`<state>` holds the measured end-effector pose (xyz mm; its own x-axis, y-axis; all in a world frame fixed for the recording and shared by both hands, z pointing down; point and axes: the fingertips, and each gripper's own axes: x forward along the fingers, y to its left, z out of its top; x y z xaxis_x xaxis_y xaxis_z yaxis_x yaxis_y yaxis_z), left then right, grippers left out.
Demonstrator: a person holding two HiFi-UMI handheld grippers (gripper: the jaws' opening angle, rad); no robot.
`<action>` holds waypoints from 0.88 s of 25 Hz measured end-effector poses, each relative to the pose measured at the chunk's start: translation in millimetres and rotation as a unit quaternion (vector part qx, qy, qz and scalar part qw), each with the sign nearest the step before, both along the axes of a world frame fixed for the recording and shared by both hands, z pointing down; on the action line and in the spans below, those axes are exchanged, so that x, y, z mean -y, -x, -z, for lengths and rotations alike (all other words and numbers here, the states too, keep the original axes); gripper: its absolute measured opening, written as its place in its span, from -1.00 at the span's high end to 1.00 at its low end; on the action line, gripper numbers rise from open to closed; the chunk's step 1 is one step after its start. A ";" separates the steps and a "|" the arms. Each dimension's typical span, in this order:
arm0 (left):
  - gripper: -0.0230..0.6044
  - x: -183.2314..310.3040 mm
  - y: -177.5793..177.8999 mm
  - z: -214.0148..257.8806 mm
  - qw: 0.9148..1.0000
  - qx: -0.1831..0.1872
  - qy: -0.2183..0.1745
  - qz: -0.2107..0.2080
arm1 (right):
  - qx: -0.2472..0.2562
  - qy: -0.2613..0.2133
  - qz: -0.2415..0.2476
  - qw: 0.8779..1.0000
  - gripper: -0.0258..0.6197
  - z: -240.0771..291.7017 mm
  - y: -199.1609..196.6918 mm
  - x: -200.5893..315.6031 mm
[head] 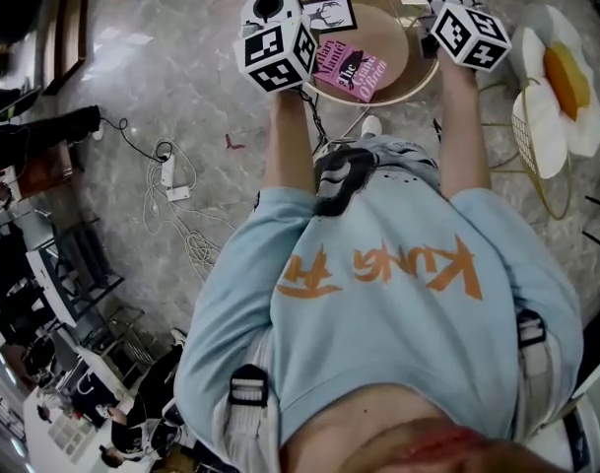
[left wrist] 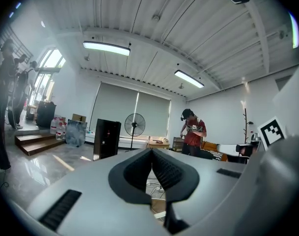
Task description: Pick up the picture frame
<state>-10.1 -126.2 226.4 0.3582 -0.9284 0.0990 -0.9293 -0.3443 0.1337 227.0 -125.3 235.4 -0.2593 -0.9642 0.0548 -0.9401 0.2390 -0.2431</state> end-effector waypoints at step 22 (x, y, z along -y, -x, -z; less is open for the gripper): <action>0.86 55.7 25.5 -86.3 0.993 0.030 0.104 0.045 | 0.019 0.077 0.047 0.996 0.92 -79.5 34.9 71.5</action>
<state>-35.6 -181.9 312.7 0.2615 -0.9139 0.3105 -0.9637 -0.2294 0.1363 192.1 -196.7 314.9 -0.3536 -0.9162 0.1885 -0.9042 0.2832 -0.3196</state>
